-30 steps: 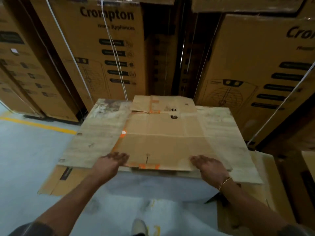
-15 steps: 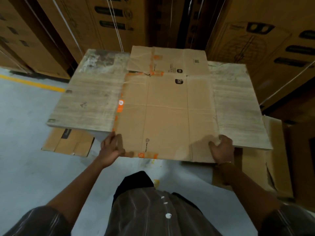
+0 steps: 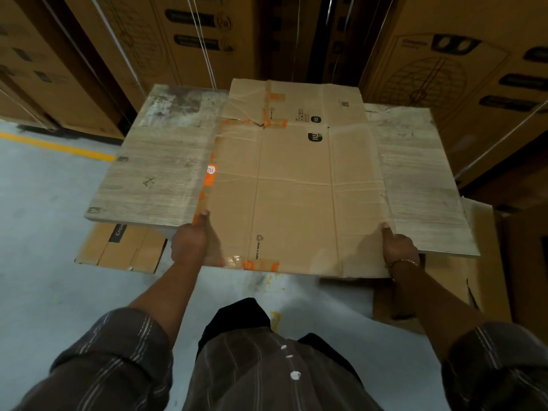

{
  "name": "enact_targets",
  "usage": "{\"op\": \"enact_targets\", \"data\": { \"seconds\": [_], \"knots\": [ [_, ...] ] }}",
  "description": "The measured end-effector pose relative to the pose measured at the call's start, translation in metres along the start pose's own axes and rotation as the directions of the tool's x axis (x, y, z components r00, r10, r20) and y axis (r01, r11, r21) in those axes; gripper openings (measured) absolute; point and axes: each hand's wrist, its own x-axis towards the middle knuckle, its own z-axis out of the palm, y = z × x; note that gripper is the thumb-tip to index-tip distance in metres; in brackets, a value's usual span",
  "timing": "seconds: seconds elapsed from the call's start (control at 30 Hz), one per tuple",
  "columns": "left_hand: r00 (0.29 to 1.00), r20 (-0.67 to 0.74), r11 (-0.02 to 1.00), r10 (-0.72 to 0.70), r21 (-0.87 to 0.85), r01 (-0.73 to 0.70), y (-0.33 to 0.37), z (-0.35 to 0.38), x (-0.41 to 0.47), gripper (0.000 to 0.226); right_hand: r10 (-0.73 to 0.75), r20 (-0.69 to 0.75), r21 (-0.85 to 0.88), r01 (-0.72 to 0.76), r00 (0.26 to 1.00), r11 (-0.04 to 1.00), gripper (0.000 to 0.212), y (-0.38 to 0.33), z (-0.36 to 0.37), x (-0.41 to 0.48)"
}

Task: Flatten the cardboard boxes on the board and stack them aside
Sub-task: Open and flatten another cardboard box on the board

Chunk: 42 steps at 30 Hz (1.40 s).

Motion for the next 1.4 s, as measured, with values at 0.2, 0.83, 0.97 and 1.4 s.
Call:
{"op": "enact_targets", "data": {
  "seconds": [0.2,0.83,0.97,1.4],
  "knots": [
    [0.973,-0.216,0.991,0.083,-0.09,-0.104,-0.015,-0.04,-0.038,0.079,-0.136,-0.156,0.024,0.142,0.978,0.99,0.075,-0.014,-0.024,-0.054],
    [0.832,-0.554,0.953,-0.012,-0.259,-0.158,-0.176,-0.345,0.041,0.073,-0.551,0.01,0.21,0.537,0.835,0.817,0.063,-0.219,0.172,-0.238],
    [0.812,-0.58,0.951,-0.058,-0.279,-0.132,-0.223,-0.422,0.083,0.068,-0.603,0.015,0.208,0.587,0.797,0.782,0.06,-0.268,0.246,-0.303],
    [0.801,-0.588,0.965,-0.115,-0.258,-0.051,-0.296,-0.554,0.246,0.072,-0.545,0.121,0.225,0.511,0.83,0.829,0.062,-0.37,0.436,-0.383]
  ]
}}
